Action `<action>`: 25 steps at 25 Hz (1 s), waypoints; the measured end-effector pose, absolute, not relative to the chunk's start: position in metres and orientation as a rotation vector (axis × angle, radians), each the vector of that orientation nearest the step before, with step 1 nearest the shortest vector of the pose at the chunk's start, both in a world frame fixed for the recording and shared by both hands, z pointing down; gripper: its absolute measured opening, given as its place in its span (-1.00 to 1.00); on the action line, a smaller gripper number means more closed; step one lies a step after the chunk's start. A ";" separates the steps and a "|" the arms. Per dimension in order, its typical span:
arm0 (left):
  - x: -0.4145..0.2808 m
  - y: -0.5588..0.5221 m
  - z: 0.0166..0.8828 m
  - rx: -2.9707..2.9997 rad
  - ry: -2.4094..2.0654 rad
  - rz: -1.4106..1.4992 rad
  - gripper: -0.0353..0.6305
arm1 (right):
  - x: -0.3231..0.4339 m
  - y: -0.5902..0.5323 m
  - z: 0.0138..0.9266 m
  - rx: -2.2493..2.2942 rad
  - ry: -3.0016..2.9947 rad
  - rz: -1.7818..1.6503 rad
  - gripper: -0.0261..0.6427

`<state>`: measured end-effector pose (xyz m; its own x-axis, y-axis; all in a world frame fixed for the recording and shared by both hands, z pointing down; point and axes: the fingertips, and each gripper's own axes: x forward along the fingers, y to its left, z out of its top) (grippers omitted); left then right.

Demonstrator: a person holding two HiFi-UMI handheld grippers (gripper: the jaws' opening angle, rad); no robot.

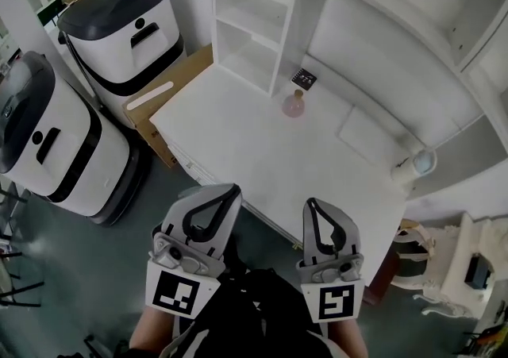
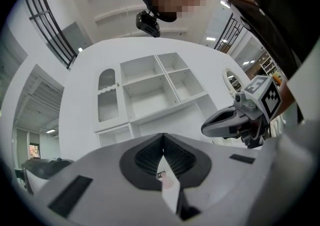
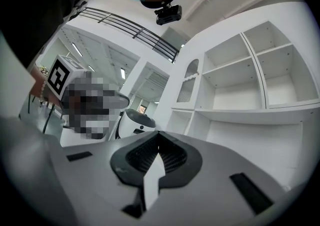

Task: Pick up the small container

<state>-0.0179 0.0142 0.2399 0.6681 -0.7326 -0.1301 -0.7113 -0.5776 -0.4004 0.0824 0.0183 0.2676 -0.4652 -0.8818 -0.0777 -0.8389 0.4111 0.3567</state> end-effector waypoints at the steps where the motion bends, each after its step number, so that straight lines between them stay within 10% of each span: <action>1: -0.017 0.008 0.240 -2.470 1.111 -0.070 -0.89 | 0.082 0.011 0.267 1.568 -2.524 -0.526 -0.92; 25: -0.033 -0.154 0.243 -2.636 0.791 -0.044 -0.89 | 0.054 -0.132 0.261 1.798 -2.280 -0.426 -0.92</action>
